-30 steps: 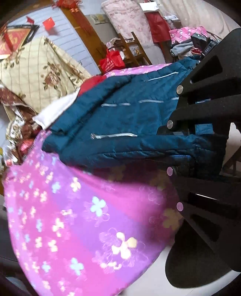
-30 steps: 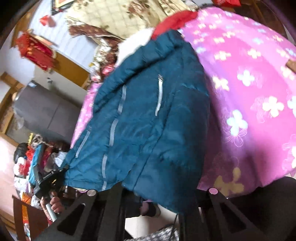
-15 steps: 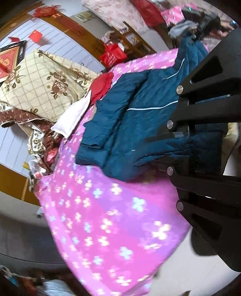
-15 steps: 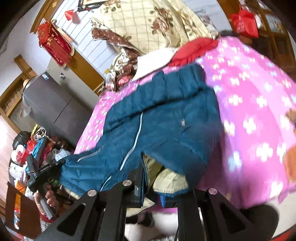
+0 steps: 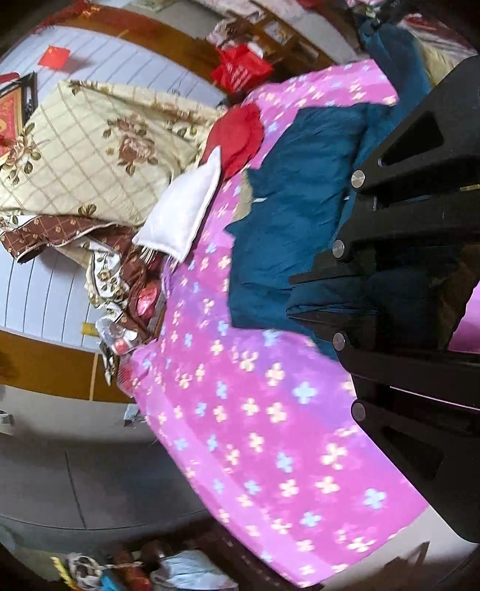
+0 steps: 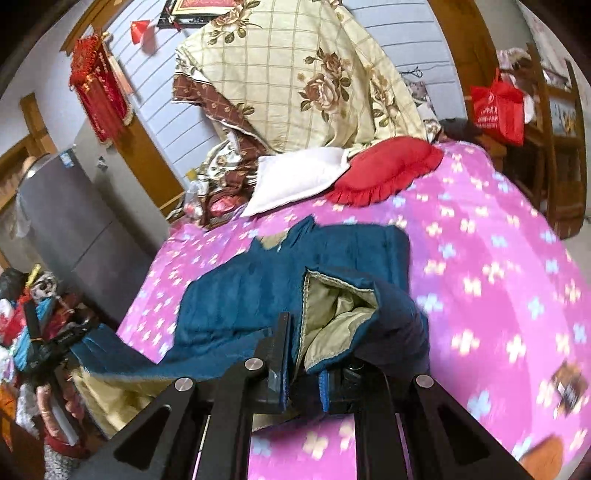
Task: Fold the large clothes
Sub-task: 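Lower the folded hem onto the jacket near the collar with both grippers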
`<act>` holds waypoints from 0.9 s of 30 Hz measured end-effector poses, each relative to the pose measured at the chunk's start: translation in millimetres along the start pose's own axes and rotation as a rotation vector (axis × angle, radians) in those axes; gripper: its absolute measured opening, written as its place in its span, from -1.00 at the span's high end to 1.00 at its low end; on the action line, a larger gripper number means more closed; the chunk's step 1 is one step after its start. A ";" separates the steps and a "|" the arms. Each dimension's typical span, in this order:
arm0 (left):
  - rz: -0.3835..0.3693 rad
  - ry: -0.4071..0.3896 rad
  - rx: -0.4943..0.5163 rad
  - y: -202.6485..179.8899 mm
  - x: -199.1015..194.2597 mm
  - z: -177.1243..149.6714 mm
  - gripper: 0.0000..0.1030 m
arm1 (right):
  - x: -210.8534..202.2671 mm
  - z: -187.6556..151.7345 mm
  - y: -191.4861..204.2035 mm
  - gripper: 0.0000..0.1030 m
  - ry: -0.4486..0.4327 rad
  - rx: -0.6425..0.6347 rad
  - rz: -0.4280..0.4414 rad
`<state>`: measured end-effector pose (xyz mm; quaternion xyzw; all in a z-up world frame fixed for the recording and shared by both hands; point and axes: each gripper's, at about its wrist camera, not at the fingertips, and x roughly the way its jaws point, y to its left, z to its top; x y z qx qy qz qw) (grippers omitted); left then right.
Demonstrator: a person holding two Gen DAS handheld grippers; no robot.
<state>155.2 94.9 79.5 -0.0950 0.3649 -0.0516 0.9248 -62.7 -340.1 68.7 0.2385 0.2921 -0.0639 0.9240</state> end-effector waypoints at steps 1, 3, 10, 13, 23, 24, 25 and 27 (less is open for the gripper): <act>0.020 -0.002 0.004 -5.3 8.8 10.9 0.84 | 8.5 10.9 1.0 0.78 -0.001 -0.006 -0.015; 0.054 0.002 0.012 -15.2 26.6 28.8 0.84 | 26.9 31.6 1.5 0.78 0.004 -0.019 -0.048; 0.140 0.075 0.016 -45.6 106.1 76.8 0.84 | 104.7 90.1 0.4 0.78 0.039 -0.048 -0.146; 0.184 0.099 0.009 -54.9 145.2 94.1 0.84 | 147.6 109.4 -6.0 0.78 0.058 -0.056 -0.198; 0.316 0.218 0.017 -67.9 297.2 104.9 0.81 | 298.9 134.5 -45.1 0.78 0.177 -0.009 -0.281; 0.331 0.232 0.013 -64.9 315.9 100.3 0.76 | 310.7 132.3 -51.6 0.78 0.188 0.010 -0.280; 0.358 0.231 0.017 -63.2 327.7 96.8 0.76 | 319.0 129.3 -56.9 0.78 0.195 0.024 -0.277; 0.406 0.225 0.029 -59.7 346.3 90.5 0.72 | 335.1 123.4 -68.0 0.75 0.207 0.056 -0.266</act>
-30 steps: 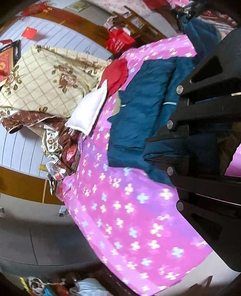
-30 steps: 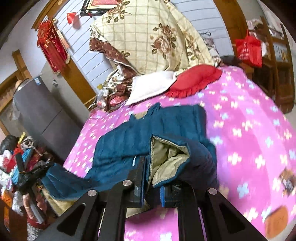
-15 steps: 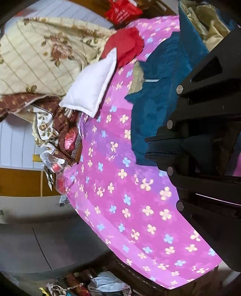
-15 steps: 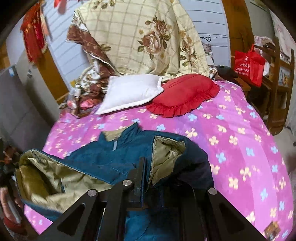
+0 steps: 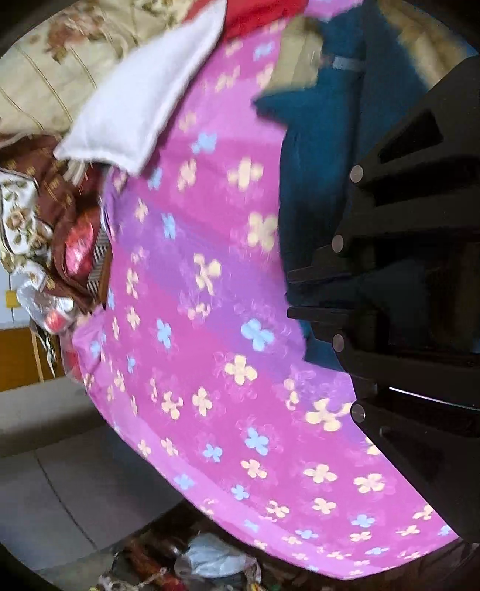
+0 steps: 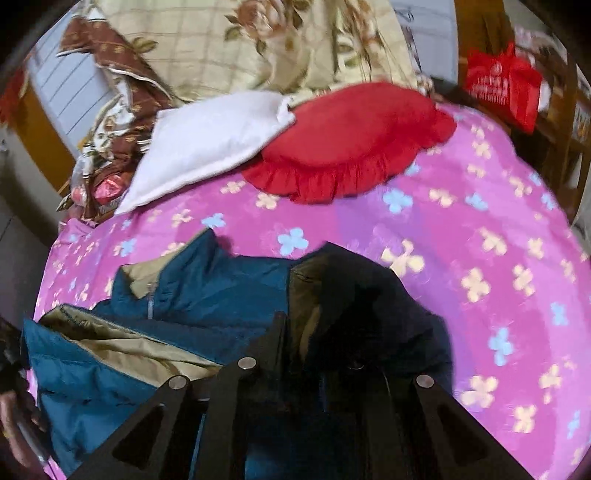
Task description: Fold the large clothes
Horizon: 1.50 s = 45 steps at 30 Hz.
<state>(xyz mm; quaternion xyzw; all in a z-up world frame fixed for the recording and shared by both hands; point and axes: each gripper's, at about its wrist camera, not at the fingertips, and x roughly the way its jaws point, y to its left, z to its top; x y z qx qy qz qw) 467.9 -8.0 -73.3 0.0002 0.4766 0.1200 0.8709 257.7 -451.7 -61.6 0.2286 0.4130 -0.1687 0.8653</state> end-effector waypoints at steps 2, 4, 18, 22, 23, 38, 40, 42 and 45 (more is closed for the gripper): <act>-0.007 0.025 0.000 0.3 16.1 -0.4 0.68 | 13.9 -4.2 -10.0 0.64 0.010 0.053 0.045; -0.070 0.060 -0.031 8.1 22.1 0.1 0.68 | 13.8 -6.0 -17.1 0.58 0.005 0.095 0.106; -0.288 -0.085 -0.149 71.4 -97.2 5.1 0.12 | -110.2 -19.6 -5.4 -0.55 -0.206 0.039 0.168; -0.323 -0.096 -0.018 40.6 -125.8 -28.2 0.06 | -101.5 -54.9 28.3 -0.55 -0.154 -0.117 0.133; -0.338 -0.092 0.036 24.4 -130.5 -40.0 0.05 | -94.5 -63.8 35.1 -0.55 -0.142 -0.142 0.117; -0.307 -0.036 0.273 -130.1 -45.4 -68.8 0.05 | 8.1 -61.8 53.8 -0.60 -0.134 -0.270 -0.063; -0.298 -0.024 0.256 -134.3 -31.4 -58.1 0.04 | 25.9 -46.0 47.4 -0.68 -0.100 -0.223 -0.046; -0.288 -0.021 0.255 -139.3 -19.2 -50.5 0.01 | 39.1 -35.9 41.7 -0.73 -0.079 -0.185 -0.033; -0.279 -0.026 0.263 -144.4 -11.4 -49.7 -0.02 | 51.7 -31.4 39.9 -0.77 -0.075 -0.157 -0.035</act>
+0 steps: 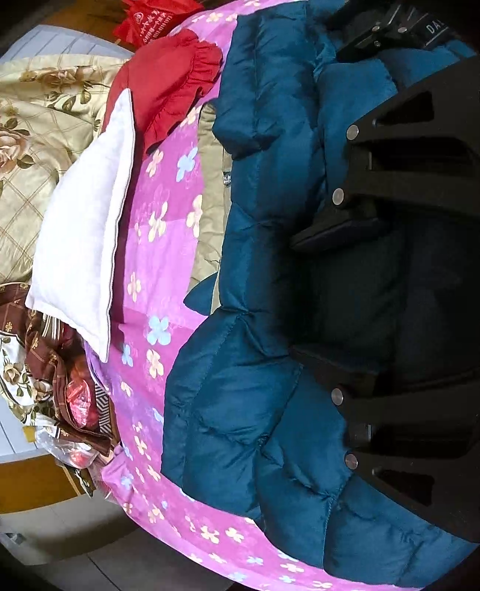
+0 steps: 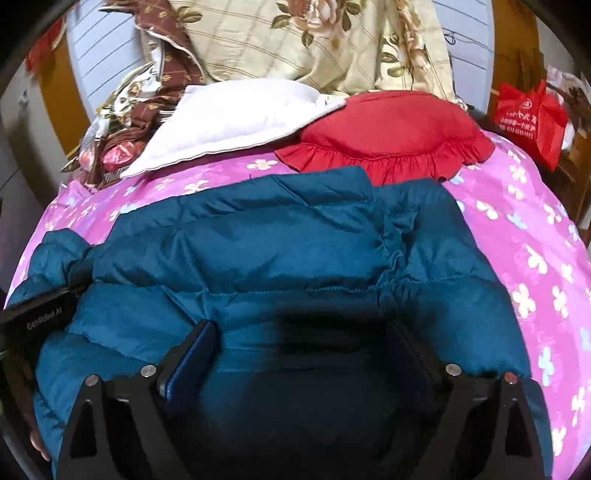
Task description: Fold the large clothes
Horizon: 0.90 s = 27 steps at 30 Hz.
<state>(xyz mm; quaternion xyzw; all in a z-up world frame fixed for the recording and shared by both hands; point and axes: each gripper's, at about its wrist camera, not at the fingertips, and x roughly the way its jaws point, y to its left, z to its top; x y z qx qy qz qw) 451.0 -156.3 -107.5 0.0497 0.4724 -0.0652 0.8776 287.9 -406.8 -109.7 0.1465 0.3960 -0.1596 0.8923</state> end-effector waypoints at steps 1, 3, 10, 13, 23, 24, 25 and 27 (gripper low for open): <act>0.002 -0.005 0.002 -0.7 2.0 -0.7 -0.03 | 1.7 -1.2 -0.1 -0.77 -0.006 0.000 -0.004; 0.005 -0.013 0.006 -1.9 2.5 -2.8 -0.04 | 2.9 -3.5 1.8 -0.78 -0.014 -0.002 -0.010; 0.018 -0.030 0.023 13.7 -36.2 -10.7 -0.04 | -9.0 -2.4 4.3 -0.73 -0.001 -0.037 -0.023; 0.011 -0.068 0.017 35.0 -72.8 -22.5 -0.04 | -51.5 -7.9 3.0 -0.64 -0.070 -0.053 -0.019; 0.131 -0.074 -0.069 139.9 -87.0 -91.7 -0.05 | -90.6 -77.3 -63.7 -0.68 -0.064 0.022 -0.059; 0.132 -0.084 -0.069 144.7 -83.4 -96.1 -0.12 | -82.1 -81.7 -77.4 -0.73 -0.051 0.070 -0.048; 0.135 -0.098 -0.064 146.0 -81.5 -98.9 -0.15 | -75.8 -83.9 -88.3 -0.81 -0.028 0.130 -0.004; 0.156 -0.103 -0.049 142.6 -81.1 -100.5 -0.19 | -61.6 -89.3 -114.1 -0.93 0.033 0.293 0.112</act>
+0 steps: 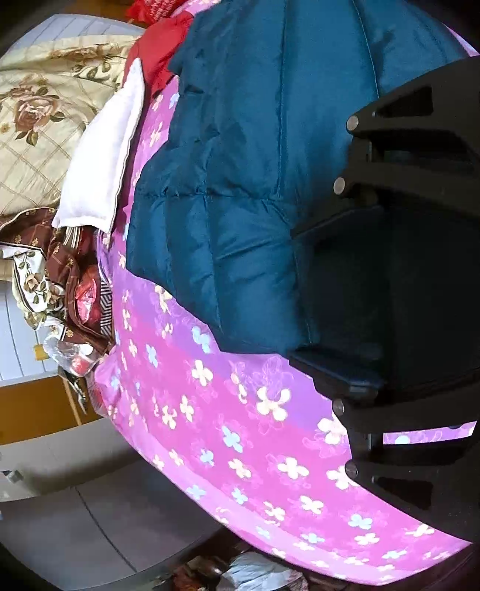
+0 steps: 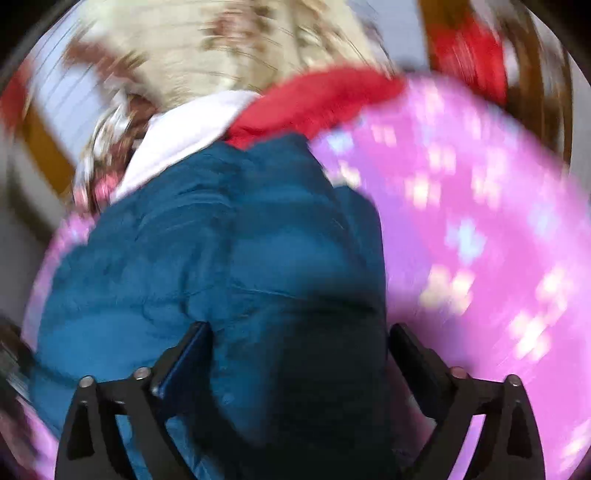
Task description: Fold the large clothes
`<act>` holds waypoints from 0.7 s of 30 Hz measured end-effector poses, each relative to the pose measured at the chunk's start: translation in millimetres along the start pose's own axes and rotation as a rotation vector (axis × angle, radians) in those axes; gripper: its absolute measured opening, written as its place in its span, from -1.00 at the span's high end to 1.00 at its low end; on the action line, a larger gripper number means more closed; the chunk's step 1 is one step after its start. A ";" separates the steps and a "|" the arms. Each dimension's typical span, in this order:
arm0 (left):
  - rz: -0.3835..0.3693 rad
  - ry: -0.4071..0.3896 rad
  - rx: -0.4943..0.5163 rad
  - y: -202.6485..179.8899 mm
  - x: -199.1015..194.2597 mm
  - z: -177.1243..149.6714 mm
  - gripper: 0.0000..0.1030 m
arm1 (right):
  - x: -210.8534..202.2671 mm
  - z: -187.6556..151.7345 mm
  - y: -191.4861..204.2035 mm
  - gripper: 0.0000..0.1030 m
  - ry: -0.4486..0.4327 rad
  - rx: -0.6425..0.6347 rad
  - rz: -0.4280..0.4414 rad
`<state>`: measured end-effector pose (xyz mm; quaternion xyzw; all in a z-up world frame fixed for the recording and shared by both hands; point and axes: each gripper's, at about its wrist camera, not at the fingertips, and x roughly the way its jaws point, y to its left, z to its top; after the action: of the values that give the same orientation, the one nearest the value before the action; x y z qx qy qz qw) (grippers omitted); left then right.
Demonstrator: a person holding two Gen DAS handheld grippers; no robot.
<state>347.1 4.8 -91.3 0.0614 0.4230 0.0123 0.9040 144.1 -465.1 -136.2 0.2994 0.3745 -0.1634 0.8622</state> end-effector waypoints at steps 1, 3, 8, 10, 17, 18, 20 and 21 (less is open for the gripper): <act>0.005 0.003 0.001 -0.7 -0.3 1.0 -0.19 | 6.6 1.8 -12.6 -0.97 0.035 0.080 0.051; 0.001 0.023 -0.003 -1.4 -4.5 3.2 -0.19 | 4.7 3.1 -16.5 -0.97 0.034 0.111 0.052; -0.052 0.009 -0.033 14.4 -38.8 -3.3 -0.19 | -41.2 -2.8 10.8 -0.92 -0.044 -0.017 -0.068; -0.045 -0.020 -0.042 24.1 -60.8 -10.0 -0.19 | -72.2 -12.8 25.1 -0.92 -0.109 -0.094 -0.114; -0.013 -0.078 -0.065 49.6 -124.3 -54.5 -0.19 | -118.4 -60.0 76.3 -0.74 -0.153 -0.300 -0.126; -0.007 -0.076 -0.058 49.7 -129.1 -61.4 -0.19 | -114.3 -66.7 84.4 -0.67 -0.133 -0.314 -0.128; 0.000 -0.066 -0.056 50.9 -134.8 -72.3 -0.19 | -102.0 -76.4 96.8 -0.23 -0.090 -0.325 -0.139; -0.002 -0.054 -0.066 52.1 -139.8 -79.5 -0.19 | -96.6 -83.9 103.8 -0.13 -0.052 -0.329 -0.146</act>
<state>198.0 54.2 -28.7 0.0315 0.3978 0.0234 0.9166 86.3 -326.3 -68.8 0.1223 0.3944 -0.1697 0.8948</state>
